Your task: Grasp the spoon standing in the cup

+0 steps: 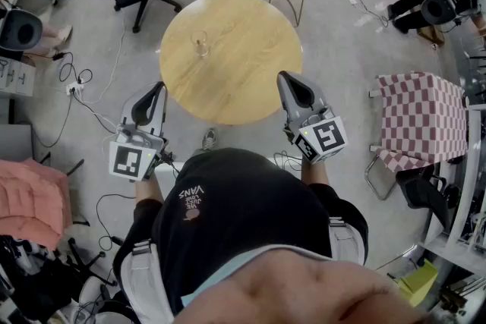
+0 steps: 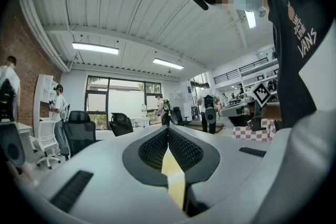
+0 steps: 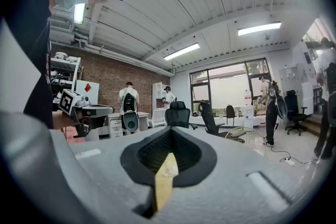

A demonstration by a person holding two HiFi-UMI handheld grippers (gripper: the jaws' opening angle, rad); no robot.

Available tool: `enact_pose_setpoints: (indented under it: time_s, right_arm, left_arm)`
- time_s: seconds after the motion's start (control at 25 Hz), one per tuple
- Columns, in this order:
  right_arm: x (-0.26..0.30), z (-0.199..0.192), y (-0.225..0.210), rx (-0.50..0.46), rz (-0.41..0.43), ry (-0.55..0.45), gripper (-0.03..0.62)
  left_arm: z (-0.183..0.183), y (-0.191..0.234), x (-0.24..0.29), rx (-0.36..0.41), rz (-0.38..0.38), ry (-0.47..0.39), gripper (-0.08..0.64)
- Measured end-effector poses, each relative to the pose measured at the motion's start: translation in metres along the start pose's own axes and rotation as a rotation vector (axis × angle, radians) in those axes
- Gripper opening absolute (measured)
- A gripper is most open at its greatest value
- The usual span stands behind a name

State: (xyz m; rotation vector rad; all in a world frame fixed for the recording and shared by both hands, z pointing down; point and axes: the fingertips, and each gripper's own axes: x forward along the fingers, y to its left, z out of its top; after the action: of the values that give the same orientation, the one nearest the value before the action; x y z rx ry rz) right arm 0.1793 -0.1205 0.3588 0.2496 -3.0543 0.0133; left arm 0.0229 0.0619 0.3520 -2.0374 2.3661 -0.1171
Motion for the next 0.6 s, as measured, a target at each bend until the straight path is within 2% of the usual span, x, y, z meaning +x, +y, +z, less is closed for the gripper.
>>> enact_pose_setpoints:
  time_s: [0.36, 0.6]
  right_arm:
    - [-0.016, 0.002, -0.006, 0.016, 0.016, -0.034, -0.005]
    - [-0.035, 0.002, -0.002, 0.051, 0.051, -0.067, -0.003]
  left_arm:
    - [0.004, -0.021, -0.006, 0.009, 0.032, -0.015, -0.002]
    - [0.006, -0.038, -0.022, -0.020, 0.080, -0.050, -0.002]
